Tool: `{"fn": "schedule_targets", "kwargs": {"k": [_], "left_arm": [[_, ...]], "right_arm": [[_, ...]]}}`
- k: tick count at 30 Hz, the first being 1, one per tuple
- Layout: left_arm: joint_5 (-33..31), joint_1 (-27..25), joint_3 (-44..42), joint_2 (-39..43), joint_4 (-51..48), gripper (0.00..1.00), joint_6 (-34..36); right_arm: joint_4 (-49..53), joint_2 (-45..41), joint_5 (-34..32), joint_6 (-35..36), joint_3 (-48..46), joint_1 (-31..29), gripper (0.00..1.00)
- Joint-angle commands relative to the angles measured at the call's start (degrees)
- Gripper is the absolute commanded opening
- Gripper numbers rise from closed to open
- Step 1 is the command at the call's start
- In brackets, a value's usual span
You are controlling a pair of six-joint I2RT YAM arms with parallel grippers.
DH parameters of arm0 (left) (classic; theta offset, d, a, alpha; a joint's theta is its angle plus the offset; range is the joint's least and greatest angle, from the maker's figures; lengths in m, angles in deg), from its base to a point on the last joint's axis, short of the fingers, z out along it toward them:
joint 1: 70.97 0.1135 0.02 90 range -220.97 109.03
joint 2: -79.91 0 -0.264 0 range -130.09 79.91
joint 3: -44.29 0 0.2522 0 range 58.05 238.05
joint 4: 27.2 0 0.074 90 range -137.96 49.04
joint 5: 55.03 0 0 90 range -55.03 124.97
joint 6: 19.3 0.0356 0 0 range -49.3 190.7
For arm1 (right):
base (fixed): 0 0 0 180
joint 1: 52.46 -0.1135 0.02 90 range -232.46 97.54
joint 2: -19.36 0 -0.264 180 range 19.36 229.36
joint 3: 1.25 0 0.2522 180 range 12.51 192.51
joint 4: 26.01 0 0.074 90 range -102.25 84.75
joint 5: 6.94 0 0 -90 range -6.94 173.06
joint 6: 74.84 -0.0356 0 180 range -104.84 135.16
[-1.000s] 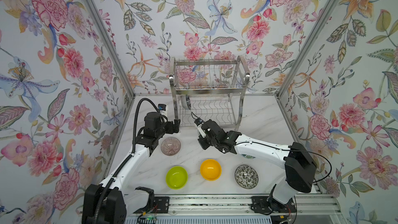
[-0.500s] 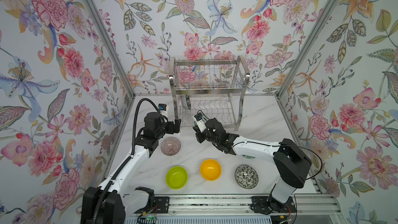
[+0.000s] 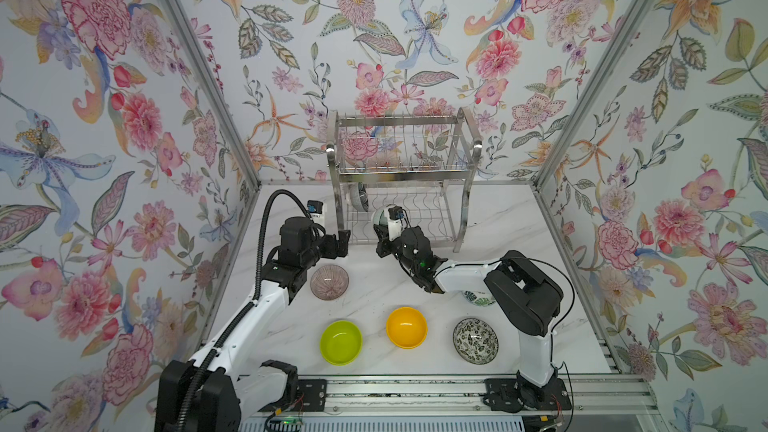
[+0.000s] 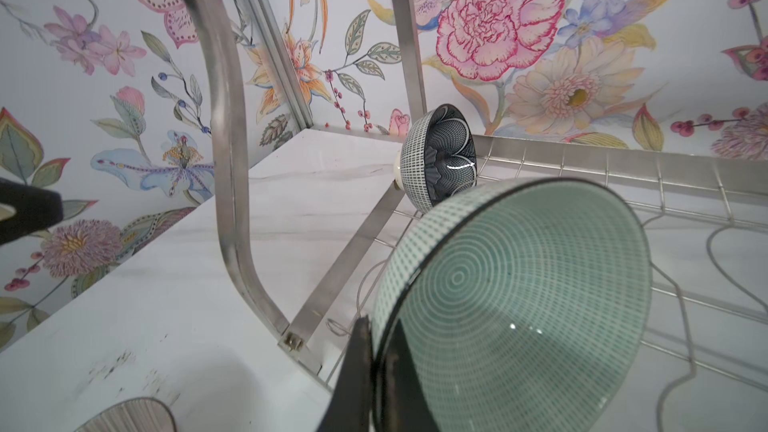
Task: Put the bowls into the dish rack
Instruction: 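Carry the pale green bowl into the rack's lower tier with the right gripper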
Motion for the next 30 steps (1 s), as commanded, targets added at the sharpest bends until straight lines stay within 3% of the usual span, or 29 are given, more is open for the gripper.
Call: {"fn": "schedule_targets", "kwargs": {"k": [1, 12, 18, 30], "left_arm": [[-1.16, -0.62, -0.19, 0.32, -0.56, 0.96, 1.5], [-1.75, -1.07, -0.39, -0.06, -0.78, 0.96, 2.13], [-1.59, -1.16, -0.35, -0.53, -0.73, 0.96, 2.19], [-1.6, -1.4, -0.29, -1.04, -0.87, 0.96, 2.32]], "right_arm": [[-11.02, 1.78, -2.28, -6.27, 4.41, 1.8, 0.0], [-15.32, 10.7, 2.35, -29.05, 12.24, 7.26, 0.0], [-17.69, 14.34, 11.43, -38.19, 16.14, 10.05, 0.01], [-17.89, 20.06, 29.08, -45.8, 25.55, 14.87, 0.02]]}}
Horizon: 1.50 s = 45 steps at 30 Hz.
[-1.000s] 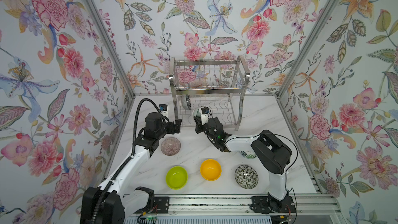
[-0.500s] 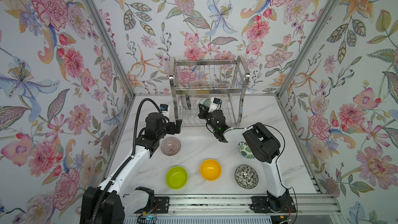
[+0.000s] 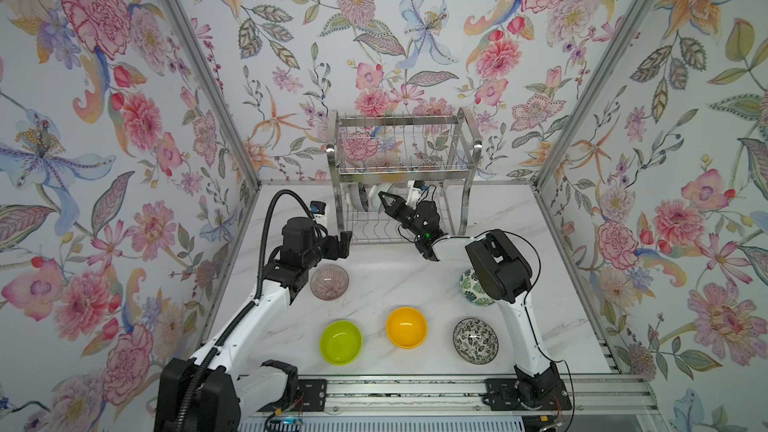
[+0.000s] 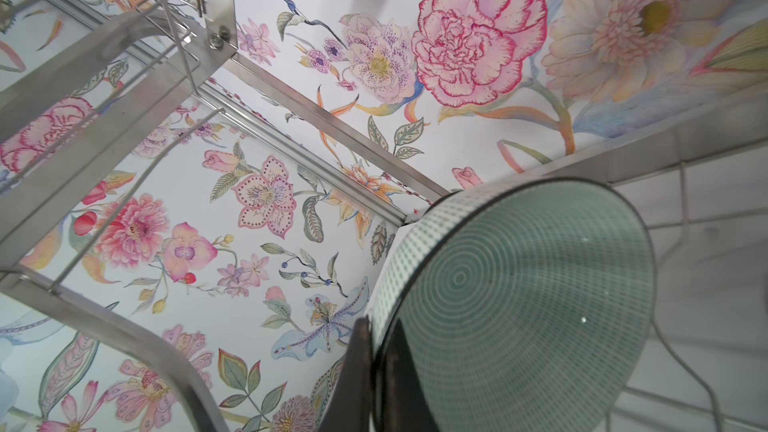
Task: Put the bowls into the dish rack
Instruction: 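Carry the pale green bowl into the rack's lower tier with the right gripper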
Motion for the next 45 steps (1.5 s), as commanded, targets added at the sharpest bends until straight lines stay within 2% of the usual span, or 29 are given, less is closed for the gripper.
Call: {"fn": "schedule_targets", "kwargs": {"k": [1, 8, 17, 24, 45], "left_arm": [[-1.16, -0.58, -0.18, -0.69, -0.91, 0.96, 1.03], [-1.09, -0.78, -0.21, -1.12, -0.97, 0.96, 1.05], [-0.89, -0.97, -0.03, -1.59, -0.98, 0.96, 1.06], [-1.13, -1.21, -0.12, -1.79, -1.08, 0.96, 1.05], [-1.49, -1.97, -0.02, -1.95, -1.53, 0.96, 1.45]], "right_arm": [[-6.38, 1.9, 8.47, -3.29, 5.31, 1.49, 0.02], [-5.01, 5.33, 18.42, -5.68, 12.51, 4.55, 0.02], [-1.84, 8.35, 26.22, -7.99, 18.76, 6.42, 0.03], [2.26, 9.95, 29.07, -7.67, 22.18, 6.85, 0.03], [13.75, 11.49, 28.86, -3.23, 25.17, 7.92, 0.03]]}}
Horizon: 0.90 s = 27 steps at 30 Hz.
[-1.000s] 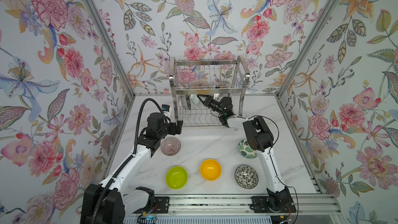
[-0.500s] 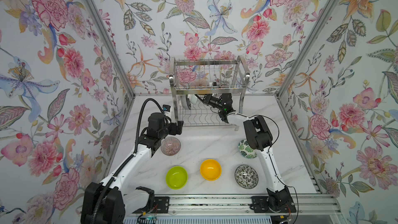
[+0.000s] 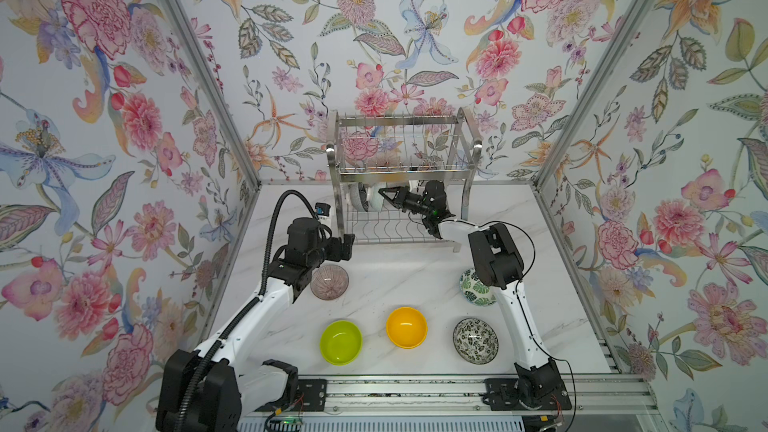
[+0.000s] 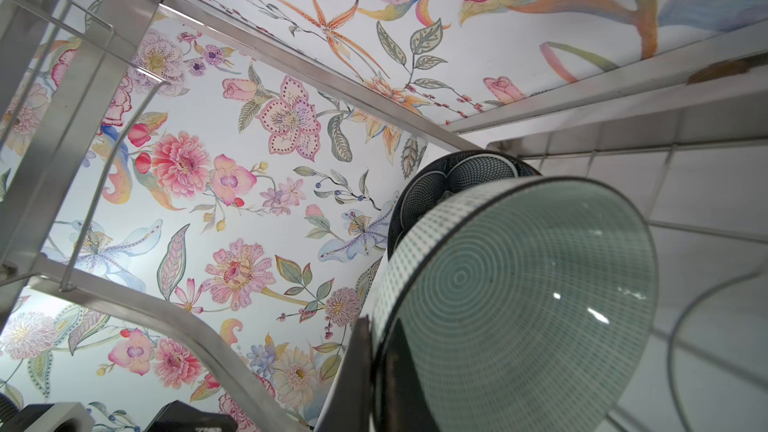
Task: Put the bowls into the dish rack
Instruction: 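Carry the pale green bowl into the rack's lower tier with the right gripper, then lower the pale green bowl upright beside the black-and-white bowl with the right gripper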
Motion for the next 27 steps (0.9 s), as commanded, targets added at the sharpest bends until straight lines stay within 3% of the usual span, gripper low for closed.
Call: {"fn": "schedule_targets", "kwargs": {"k": [1, 27], "left_arm": [[-0.68, -0.61, -0.03, -0.13, -1.04, 0.96, 1.21], [-1.03, -0.89, 0.13, -0.57, -1.22, 0.96, 1.56]], "right_arm": [[-0.2, -0.15, 0.49, 2.61, 4.01, 0.27, 0.03], [11.74, 3.68, -0.95, 8.57, 10.92, 1.11, 0.07]]}}
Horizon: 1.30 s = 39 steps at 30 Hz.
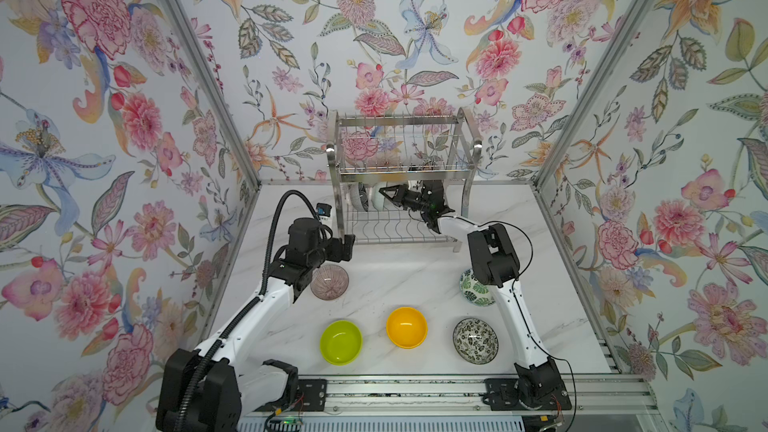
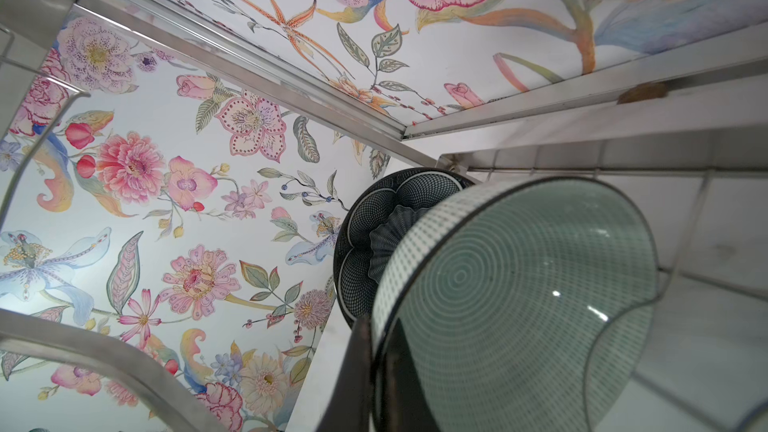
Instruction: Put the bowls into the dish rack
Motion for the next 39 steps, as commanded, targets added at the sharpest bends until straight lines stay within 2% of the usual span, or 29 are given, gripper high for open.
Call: {"fn": "schedule_targets", "kwargs": {"k": [1, 10, 20, 25, 36, 39], "left_arm": [[-0.88, -0.59, 0.07, -0.42, -1.02, 0.96, 0.96], [-1.06, -0.65, 0.18, -0.31, -1.12, 0.96, 1.02], [-1.5, -0.68, 0.09, -0.09, -1.11, 0.97, 1.29], [-1.75, -0.7, 0.06, -0.01, -1.2, 0.97, 1.35], [-2.19, -0.8, 0.12, -0.59, -1.37, 0.98, 1.72], [-3.09, -0.75, -0.02, -0.41, -1.61, 0.99, 2.17]], "right_arm": [[1.58, -0.54, -0.45, 2.97, 2.39, 0.31, 0.09], [4.72, -2.02, -0.99, 4.01, 4.47, -0.25, 0.27], [5.04, -5.5, -3.3, 3.14, 2.52, -0.86, 0.39], [2.34, -9.1, -6.61, 2.45, -3.41, -1.37, 0.45], [-11.33, -15.45, -14.99, -4.83, -18.45, -2.53, 0.55], [-13.59, -16.18, -16.37, -6.66, -21.29, -2.8, 0.63]]}}
